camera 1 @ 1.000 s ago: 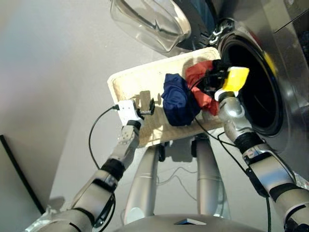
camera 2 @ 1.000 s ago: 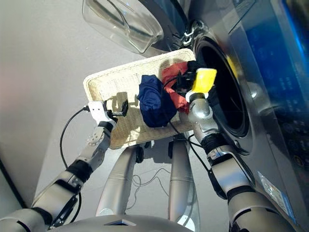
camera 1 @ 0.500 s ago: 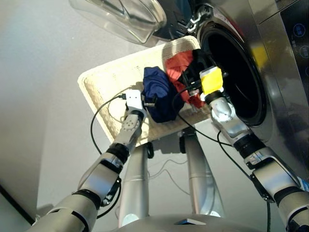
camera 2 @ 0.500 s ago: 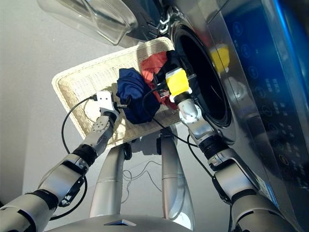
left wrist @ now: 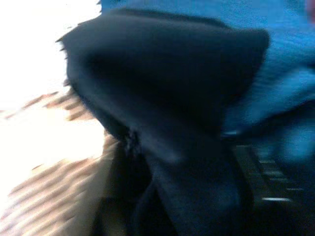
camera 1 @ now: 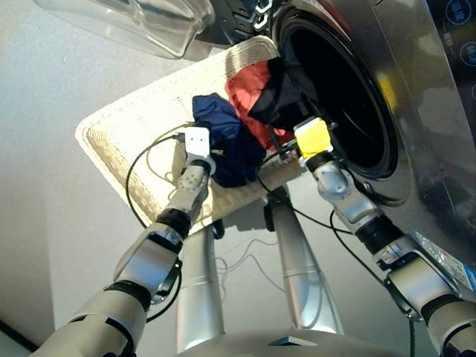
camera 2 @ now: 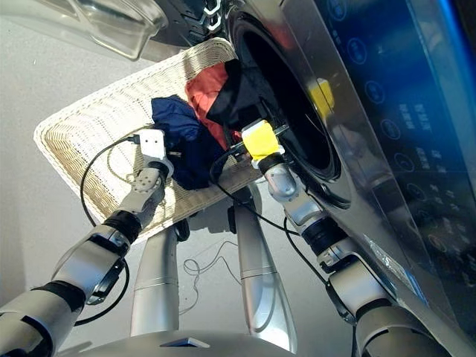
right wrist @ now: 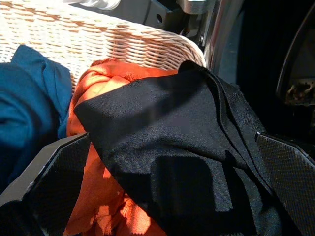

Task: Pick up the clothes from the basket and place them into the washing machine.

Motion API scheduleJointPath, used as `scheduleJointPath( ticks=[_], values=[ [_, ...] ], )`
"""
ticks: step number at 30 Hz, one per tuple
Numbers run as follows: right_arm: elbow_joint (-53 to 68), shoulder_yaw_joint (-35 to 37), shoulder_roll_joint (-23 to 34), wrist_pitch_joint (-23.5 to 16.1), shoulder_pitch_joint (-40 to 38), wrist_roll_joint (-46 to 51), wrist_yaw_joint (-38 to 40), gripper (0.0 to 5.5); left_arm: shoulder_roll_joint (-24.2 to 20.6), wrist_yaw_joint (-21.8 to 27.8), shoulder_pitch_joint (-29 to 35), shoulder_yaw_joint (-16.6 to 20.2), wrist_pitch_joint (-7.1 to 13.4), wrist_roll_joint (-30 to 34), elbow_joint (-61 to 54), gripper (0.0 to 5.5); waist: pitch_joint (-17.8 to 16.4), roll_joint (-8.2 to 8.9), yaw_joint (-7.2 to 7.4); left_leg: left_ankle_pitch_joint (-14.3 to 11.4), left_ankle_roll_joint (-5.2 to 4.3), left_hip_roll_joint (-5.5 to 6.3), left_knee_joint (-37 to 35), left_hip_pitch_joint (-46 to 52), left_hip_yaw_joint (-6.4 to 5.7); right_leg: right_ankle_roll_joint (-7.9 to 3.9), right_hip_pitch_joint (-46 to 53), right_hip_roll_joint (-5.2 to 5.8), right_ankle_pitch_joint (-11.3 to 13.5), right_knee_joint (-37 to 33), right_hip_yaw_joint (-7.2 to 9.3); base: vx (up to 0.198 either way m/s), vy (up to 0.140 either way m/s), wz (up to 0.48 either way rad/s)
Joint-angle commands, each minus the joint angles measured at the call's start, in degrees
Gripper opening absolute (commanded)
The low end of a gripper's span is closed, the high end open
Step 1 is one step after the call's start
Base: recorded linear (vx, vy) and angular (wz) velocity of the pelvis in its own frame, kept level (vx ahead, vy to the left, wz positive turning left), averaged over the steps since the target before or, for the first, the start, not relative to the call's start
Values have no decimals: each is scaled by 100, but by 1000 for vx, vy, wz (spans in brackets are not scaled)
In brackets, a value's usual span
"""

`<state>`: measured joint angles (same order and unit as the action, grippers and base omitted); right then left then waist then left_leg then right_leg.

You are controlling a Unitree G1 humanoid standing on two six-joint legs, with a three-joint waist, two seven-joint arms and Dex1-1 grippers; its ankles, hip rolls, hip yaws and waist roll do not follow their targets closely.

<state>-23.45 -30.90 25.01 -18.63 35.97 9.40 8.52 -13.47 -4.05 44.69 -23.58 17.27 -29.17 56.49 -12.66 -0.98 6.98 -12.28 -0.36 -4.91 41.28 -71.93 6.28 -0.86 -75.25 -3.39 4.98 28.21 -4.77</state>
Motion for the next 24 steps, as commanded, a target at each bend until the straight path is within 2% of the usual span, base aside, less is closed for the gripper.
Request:
scheduleJointPath(
  ticks=[1, 6, 8, 9, 12, 15, 17, 18, 24],
  values=[
    [531, 121, -363, -232, 33, -20, -46, 550, 159, 62, 69, 73, 79, 31, 230, 0, 44, -36, 34, 3, 194, 106, 85, 23, 1, -150, 274, 13, -165, -55, 530, 0, 0, 0],
    [307, 79, -331, -200, -71, -173, -46, 550, 223, 207, -193, 95, 204, -288, -125, 0, 99, -99, -39, 175, 170, 183, -445, 456, 6, -176, 636, 190, -40, -390, 534, 0, 0, 0],
    [284, 65, -297, -179, -68, -336, -16, 550, 229, 236, -249, 103, 232, -353, -173, 0, 89, -97, -57, 213, 166, 206, -555, 559, 5, -181, 750, 223, -28, -460, 535, 13, -25, 104],
    [152, -24, -189, -131, -84, -700, 17, 550, 253, 385, -452, 142, 296, -615, -464, 0, 87, -112, -126, 335, 139, 242, -845, 805, -29, -197, 1011, 318, 17, -638, 556, 30, -45, 197],
    [51, -177, 74, -82, -124, -1280, 33, 550, 316, 658, -793, 236, 366, -1096, -926, 0, 64, -131, -203, 464, 111, 330, -1206, 1173, -19, -213, 1393, 410, 69, -860, 587, 15, -47, 217],
    [-91, -403, 309, -41, -174, -1771, -67, 550, 340, 911, -1146, 194, 398, -1407, -1410, 0, 50, -146, -290, 589, 79, 434, -1513, 1540, -68, -232, 1793, 488, 119, -1102, 628, 9, -48, 232],
    [-115, -547, 398, -44, -142, -2024, -128, 550, 357, 1026, -1262, 174, 396, -1552, -1583, 0, 55, -152, -326, 629, 70, 455, -1606, 1674, -72, -241, 1921, 504, 129, -1158, 652, -6, -42, 211],
    [-159, -803, 525, -22, -59, -2517, -171, 550, 396, 1210, -1444, 169, 392, -1829, -1880, 0, 80, -153, -390, 665, 59, 496, -1681, 1810, -90, -242, 2102, 520, 113, -1234, 693, 0, 0, 0],
    [-369, -1295, 523, 17, 148, -3116, -287, 550, 431, 1431, -1746, 4, 354, -2342, -2642, 0, 145, -166, -559, 758, 60, 590, -1869, 2173, -182, -248, 2504, 556, 88, -1360, 757, -2, -10, 21]
  ],
)
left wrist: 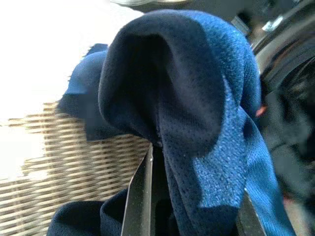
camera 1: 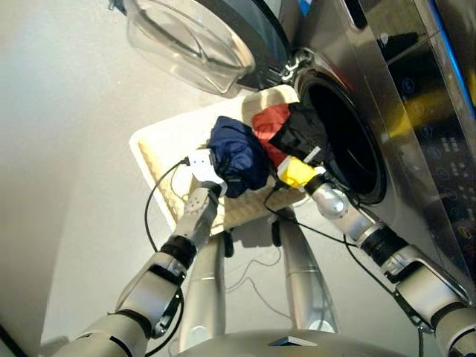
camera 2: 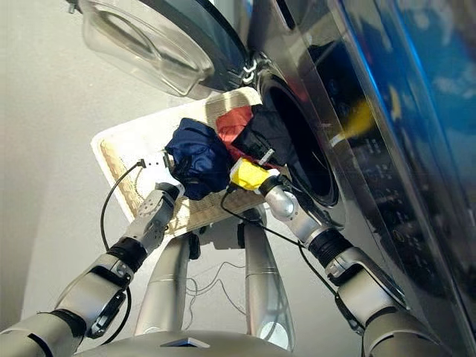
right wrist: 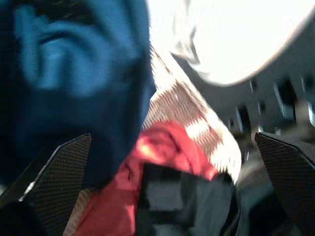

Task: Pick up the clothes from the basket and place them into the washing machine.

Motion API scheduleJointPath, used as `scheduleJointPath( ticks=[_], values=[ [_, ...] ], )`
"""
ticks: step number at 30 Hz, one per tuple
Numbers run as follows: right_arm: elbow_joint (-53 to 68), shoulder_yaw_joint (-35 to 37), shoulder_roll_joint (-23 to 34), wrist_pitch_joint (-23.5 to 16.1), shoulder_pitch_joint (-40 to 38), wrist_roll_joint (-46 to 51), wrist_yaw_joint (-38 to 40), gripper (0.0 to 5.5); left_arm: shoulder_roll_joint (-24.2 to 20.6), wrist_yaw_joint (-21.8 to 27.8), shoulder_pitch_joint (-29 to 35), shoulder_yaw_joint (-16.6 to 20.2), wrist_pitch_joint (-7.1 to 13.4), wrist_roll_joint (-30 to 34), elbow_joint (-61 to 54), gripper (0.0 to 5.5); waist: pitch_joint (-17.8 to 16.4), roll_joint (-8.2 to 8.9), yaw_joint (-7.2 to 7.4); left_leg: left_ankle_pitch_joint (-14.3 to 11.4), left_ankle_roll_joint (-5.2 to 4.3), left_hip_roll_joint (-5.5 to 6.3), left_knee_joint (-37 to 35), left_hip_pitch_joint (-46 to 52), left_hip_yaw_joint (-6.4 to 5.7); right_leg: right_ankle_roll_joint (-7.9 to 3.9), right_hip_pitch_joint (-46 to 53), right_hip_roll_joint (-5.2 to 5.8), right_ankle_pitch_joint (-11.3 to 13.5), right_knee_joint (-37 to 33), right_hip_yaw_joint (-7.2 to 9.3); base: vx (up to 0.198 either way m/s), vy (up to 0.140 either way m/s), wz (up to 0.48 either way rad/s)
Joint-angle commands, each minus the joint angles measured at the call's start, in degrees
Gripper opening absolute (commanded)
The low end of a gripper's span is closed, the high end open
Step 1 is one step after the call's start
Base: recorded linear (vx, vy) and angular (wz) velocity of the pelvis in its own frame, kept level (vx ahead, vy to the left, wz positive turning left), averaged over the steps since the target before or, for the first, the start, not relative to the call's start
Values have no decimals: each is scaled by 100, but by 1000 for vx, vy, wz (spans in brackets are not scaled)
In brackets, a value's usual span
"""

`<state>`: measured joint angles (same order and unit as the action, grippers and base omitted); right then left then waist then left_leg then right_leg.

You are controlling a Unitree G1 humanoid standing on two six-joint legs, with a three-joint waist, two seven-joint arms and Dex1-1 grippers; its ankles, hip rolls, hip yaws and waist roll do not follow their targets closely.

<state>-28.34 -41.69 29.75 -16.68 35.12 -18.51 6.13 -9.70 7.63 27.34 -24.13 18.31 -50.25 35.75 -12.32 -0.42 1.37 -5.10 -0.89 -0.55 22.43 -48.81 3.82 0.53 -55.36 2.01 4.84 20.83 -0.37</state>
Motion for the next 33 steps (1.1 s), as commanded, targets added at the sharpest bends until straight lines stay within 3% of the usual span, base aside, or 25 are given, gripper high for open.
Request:
scheduleJointPath(
  ticks=[1, 7, 8, 9, 13, 21, 22, 23, 25, 27, 28, 33],
  values=[
    [109, -306, 27, -166, 296, -436, -66, 550, 53, 281, -49, 23, 221, -282, -652, 0, 105, -225, -12, 60, 115, 162, -32, -73, 55, -390, 591, 24, 102, -647, 329, 0, 0, 0],
    [-136, -763, -226, -105, 683, -936, -50, 550, 104, 435, -113, -323, 105, -614, -1111, 0, 79, -240, -124, 245, 131, 272, -384, 341, -69, -409, 976, 80, 78, -762, 454, -17, -4, 22],
    [-204, -818, -286, -75, 760, -1046, 5, 550, 113, 478, -119, -394, 66, -712, -1208, 0, 61, -220, -115, 441, 166, 315, -423, 304, -41, -367, 957, 135, 216, -801, 505, -93, -21, 203],
    [-281, -838, -342, -43, 811, -1122, 67, 550, 122, 487, -146, -442, 48, -790, -1298, 0, 66, -229, -126, 463, 165, 325, -459, 347, -53, -366, 997, 140, 216, -810, 526, -92, -3, 243],
    [-529, -714, -549, 249, 1055, -1489, 374, 550, 113, 584, -396, -693, -142, -1301, -1801, 0, 78, -256, -206, 577, 163, 365, -682, 567, -137, -360, 1156, 165, 206, -838, 569, 7, 2, 114],
    [-943, -434, -869, 467, 1415, -1630, 842, 550, -39, 906, -786, -1350, -546, -1969, -2593, 0, 87, -322, -339, 664, 176, 449, -807, 728, -241, -351, 1316, 221, 173, -863, 654, 0, 0, 0],
    [-974, -406, -932, 504, 1480, -1608, 898, 214, -79, 906, -775, -1408, -555, -1950, -2614, 0, 95, -328, -352, 664, 178, 451, -805, 717, -241, -349, 1301, 216, 171, -858, 649, 0, 0, 0],
    [-1005, -390, -982, 508, 1497, -1588, 920, 0, -101, 903, -762, -1440, -562, -1928, -2618, 0, 108, -333, -364, 663, 180, 451, -783, 689, -242, -345, 1286, 218, 170, -852, 644, 0, 0, 0],
    [-944, -328, -1071, 486, 1517, -1457, 934, 0, -102, 878, -738, -1489, -565, -1920, -2613, 0, 129, -330, -377, 648, 190, 443, -742, 651, -238, -339, 1252, 215, 162, -812, 629, 0, 0, 0],
    [-834, -235, -1118, 431, 1449, -1255, 966, 0, -96, 847, -702, -1482, -533, -1869, -2565, 179, 141, -337, -380, 641, 194, 438, -722, 624, -219, -339, 1218, 214, 166, -793, 615, 0, 0, 0],
    [-868, -204, -1147, 417, 1411, -1179, 998, 0, -80, 835, -680, -1482, -515, -1850, -2531, 550, 146, -340, -387, 640, 198, 436, -718, 613, -224, -341, 1207, 218, 167, -790, 611, 0, 0, 0],
    [-820, 159, -1233, 310, 1016, -522, 1160, 0, -27, 754, -703, -1363, -413, -1797, -2473, 550, 169, -393, -381, 638, 212, 428, -687, 558, -190, -338, 1137, 222, 171, -764, 567, 0, 0, 0]
  ],
)
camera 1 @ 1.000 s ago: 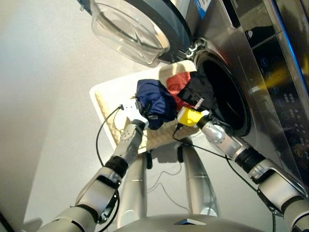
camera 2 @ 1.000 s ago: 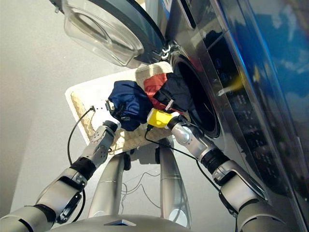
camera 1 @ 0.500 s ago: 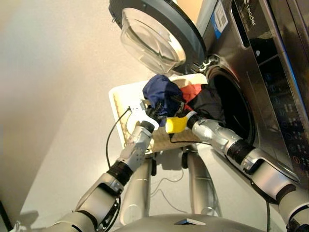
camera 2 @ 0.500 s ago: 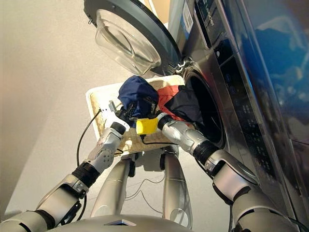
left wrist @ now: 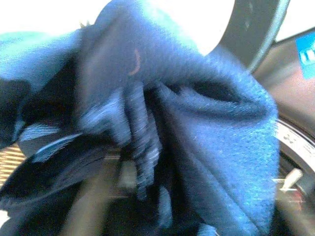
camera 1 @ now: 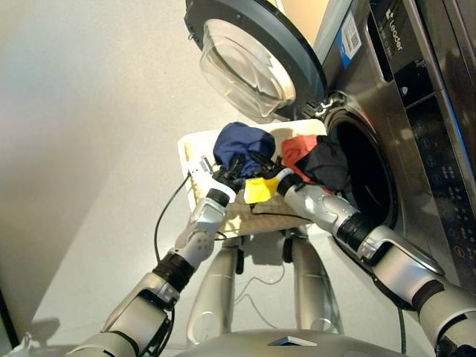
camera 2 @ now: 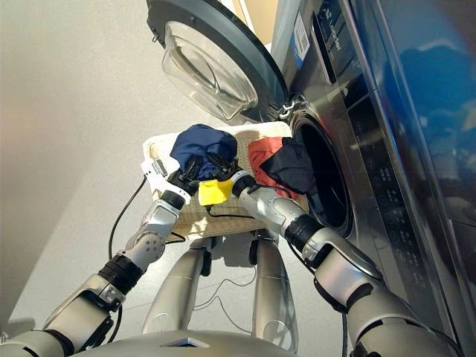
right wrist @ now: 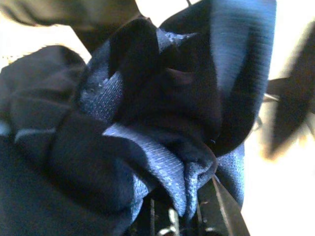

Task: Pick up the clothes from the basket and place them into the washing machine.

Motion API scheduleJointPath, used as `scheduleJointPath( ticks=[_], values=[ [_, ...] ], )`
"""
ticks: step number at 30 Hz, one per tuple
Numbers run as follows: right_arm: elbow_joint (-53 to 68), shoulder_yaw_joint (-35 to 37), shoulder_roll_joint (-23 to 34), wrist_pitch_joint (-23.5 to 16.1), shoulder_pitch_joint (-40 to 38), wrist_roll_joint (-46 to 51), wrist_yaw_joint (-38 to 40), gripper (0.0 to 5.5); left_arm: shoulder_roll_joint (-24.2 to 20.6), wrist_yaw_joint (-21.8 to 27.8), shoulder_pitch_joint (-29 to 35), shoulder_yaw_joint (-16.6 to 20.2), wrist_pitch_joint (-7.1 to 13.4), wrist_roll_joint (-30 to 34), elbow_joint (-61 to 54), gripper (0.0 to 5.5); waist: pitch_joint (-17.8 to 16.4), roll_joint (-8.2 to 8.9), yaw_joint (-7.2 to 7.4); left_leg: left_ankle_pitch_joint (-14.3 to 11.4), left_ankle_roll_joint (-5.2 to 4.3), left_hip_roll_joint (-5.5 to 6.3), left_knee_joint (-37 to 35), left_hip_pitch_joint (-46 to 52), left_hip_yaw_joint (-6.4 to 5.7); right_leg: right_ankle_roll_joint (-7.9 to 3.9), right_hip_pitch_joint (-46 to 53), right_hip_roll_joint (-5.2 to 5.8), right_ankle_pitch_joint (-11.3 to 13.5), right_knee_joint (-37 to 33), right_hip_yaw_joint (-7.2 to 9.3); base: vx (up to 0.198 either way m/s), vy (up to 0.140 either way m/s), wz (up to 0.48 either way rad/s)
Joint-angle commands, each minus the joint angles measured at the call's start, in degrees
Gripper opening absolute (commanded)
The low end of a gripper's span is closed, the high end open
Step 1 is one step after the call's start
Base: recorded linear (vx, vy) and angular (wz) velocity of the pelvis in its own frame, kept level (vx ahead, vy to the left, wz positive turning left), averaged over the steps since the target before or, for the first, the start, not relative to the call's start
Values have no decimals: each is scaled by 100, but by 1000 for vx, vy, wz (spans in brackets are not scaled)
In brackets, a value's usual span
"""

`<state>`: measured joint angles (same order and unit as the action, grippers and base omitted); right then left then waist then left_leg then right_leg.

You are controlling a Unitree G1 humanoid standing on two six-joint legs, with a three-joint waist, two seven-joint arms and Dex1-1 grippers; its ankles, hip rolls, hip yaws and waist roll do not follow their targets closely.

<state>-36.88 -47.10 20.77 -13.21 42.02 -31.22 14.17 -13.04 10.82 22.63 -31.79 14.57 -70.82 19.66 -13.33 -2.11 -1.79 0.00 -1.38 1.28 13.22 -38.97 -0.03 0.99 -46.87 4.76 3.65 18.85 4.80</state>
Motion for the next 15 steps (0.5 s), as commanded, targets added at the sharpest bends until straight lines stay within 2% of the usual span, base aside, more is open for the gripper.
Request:
scheduleJointPath(
  ticks=[1, 2, 3, 6, 9, 12, 15],
  values=[
    [67, 791, -345, -62, 215, 898, 411, 0, 305, 400, -230, -542, 1, 279, -853, 550, 278, -237, -66, 124, 263, 243, 238, -435, 202, -383, 279, -53, 292, -563, 46, 0, 0, 0],
    [29, 944, -374, -105, 58, 1163, 493, 0, 300, 353, -235, -472, 69, 301, -857, 550, 275, -253, -64, 118, 265, 239, 248, -442, 209, -383, 266, -51, 292, -557, 35, 89, 13, -33],
    [43, 1094, -441, -154, -93, 1448, 546, 0, 298, 295, -263, -391, 155, 317, -859, 550, 288, -288, -91, -53, 234, 215, 261, -357, 176, -424, 319, -93, 152, -512, -2, 85, 15, -18],
    [-67, 1752, -795, -406, -632, 2950, 568, 0, 334, 81, -398, 20, 358, 237, -892, 550, 278, -322, -75, -42, 236, 210, 283, -389, 211, -421, 272, -77, 173, -497, -16, 27, 5, -5],
    [-200, 2120, -960, -597, -908, 3872, 640, 0, 267, -85, -558, 363, 555, 266, -910, 550, 275, -348, -69, -57, 237, 199, 297, -414, 242, -415, 244, -76, 171, -502, -39, 0, 0, 0],
    [-243, 2385, -1021, -741, -1094, 4517, 605, 0, 135, -359, -686, 728, 808, 630, -926, 550, 286, -376, -58, -75, 236, 183, 313, -449, 272, -410, 199, -61, 176, -499, -61, 0, 0, 0],
    [-245, 2633, -1033, -933, -1213, 5095, 639, 0, 112, -846, -812, 1182, 1133, 1193, -829, 550, 309, -388, -60, -88, 233, 188, 311, -467, 293, -400, 170, -61, 182, -497, -78, 0, 0, 0]
  ],
)
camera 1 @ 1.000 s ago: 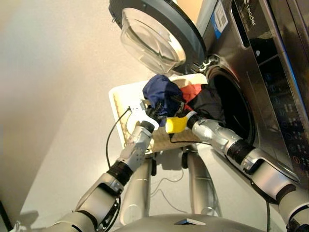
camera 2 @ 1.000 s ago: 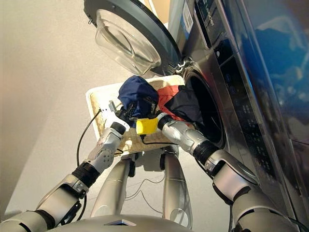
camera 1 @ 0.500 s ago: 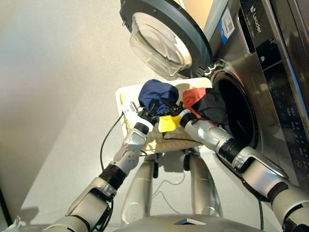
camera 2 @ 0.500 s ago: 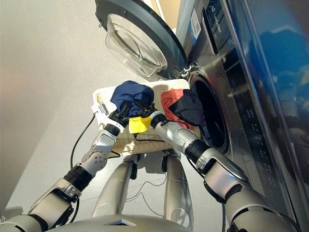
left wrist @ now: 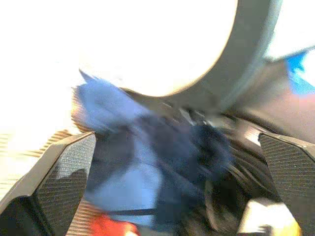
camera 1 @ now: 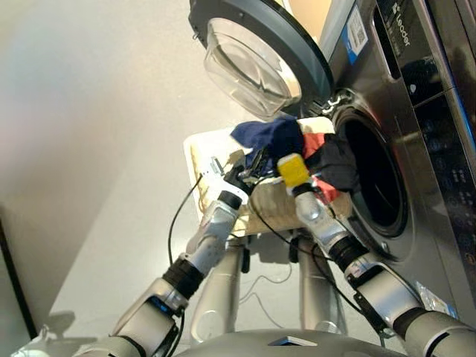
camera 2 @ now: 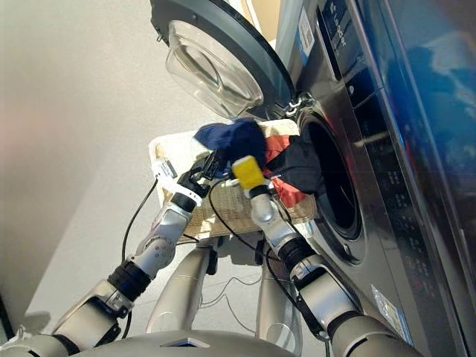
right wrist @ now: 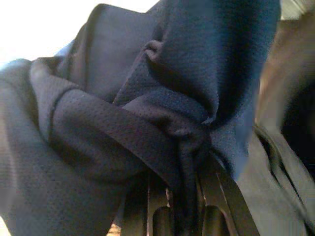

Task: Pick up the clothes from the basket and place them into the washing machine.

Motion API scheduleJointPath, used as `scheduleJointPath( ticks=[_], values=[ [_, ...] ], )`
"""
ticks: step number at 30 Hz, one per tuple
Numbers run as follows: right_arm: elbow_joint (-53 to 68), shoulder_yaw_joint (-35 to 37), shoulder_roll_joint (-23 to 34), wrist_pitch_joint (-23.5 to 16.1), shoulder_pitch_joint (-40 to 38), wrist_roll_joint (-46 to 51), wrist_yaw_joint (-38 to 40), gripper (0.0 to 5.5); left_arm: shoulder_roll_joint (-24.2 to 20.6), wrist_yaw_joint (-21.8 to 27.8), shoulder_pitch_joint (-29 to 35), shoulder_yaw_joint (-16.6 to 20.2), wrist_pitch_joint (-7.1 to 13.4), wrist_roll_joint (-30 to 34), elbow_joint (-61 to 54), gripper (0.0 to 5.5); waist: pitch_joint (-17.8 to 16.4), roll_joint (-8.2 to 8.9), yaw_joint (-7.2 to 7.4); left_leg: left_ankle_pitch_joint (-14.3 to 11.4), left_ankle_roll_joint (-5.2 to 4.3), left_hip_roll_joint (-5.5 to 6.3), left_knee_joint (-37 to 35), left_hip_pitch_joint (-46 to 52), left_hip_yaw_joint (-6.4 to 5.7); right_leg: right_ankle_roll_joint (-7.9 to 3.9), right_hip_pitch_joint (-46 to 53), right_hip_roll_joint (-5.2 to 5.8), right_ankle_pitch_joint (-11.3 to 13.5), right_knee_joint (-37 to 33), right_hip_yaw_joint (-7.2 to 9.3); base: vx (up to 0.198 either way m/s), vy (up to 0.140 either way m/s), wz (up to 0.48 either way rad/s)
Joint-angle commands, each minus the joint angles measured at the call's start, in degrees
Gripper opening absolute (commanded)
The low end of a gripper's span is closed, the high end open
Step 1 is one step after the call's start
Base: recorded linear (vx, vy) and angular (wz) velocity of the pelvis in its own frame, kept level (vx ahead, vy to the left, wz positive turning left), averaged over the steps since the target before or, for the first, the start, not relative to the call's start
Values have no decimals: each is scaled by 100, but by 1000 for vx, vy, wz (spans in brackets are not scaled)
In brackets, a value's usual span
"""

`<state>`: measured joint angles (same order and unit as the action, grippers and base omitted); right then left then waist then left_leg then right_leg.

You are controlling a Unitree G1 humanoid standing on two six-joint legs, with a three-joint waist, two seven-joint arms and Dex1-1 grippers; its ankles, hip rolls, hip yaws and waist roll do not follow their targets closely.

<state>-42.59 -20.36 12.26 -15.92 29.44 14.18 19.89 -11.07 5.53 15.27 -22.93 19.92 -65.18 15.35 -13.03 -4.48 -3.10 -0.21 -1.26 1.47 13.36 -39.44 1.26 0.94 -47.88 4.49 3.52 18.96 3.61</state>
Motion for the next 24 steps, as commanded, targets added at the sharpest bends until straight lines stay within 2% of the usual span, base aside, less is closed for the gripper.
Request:
scheduleJointPath(
  ticks=[1, 6, 9, 12, 16, 18, 20, 24],
  values=[
    [273, 42, -173, -707, 25, 707, 84, 0, -83, -459, -109, 424, 671, 792, -341, 550, 288, -150, 71, -78, 220, 162, 320, -440, 171, -392, 250, -35, 197, -500, 31, 0, 0, 0],
    [374, 467, -147, -1011, 2, 1395, 173, 0, -2, -823, -147, 807, 763, 1365, 343, 550, 273, -201, 79, -107, 224, 160, 377, -573, 189, -384, 92, -30, 169, -431, 3, 0, 0, 0],
    [239, 921, -208, -1297, 211, 2142, 243, 0, -20, -1031, -116, 857, 734, 1709, 783, 550, 226, -268, 55, -155, 239, 166, 503, -752, 189, -372, -83, -32, 129, -330, -34, 0, 0, 0],
    [102, 1274, -156, -1405, 490, 2681, 225, 0, -64, -1066, -126, 883, 732, 1863, 947, 550, 158, -339, -5, -219, 265, 158, 720, -1027, 198, -350, -339, -31, 72, -146, -58, 0, 0, 0],
    [11, 1790, -65, -1660, 1012, 3182, 387, 0, -125, -1028, -159, 835, 664, 1997, 1050, 550, 58, -497, -92, -350, 286, 166, 1129, -1500, 200, -309, -801, -43, -35, 183, -123, 0, 0, 0],
    [6, 1980, -22, -1762, 1193, 3340, 445, 0, -148, -1024, -171, 814, 641, 1994, 1025, 550, 48, -525, -121, -400, 298, 162, 1270, -1627, 206, -298, -929, -63, -68, 301, -144, 0, 0, 0],
    [-109, 2377, 334, -1901, 1720, 3435, 662, 0, -268, -1010, -228, 816, 599, 2123, 1066, 550, -13, -614, -184, -551, 343, 173, 1679, -1980, 211, -272, -1323, -105, -142, 684, -199, 0, 0, 0],
    [-468, 2562, 1267, -1940, 2606, 3261, 977, 0, -442, -975, -259, 770, 562, 2304, 1286, 550, 1, -643, -290, -746, 383, 87, 2164, -2404, 241, -264, -1744, -174, -227, 1046, -291, 0, 0, 0]
  ],
)
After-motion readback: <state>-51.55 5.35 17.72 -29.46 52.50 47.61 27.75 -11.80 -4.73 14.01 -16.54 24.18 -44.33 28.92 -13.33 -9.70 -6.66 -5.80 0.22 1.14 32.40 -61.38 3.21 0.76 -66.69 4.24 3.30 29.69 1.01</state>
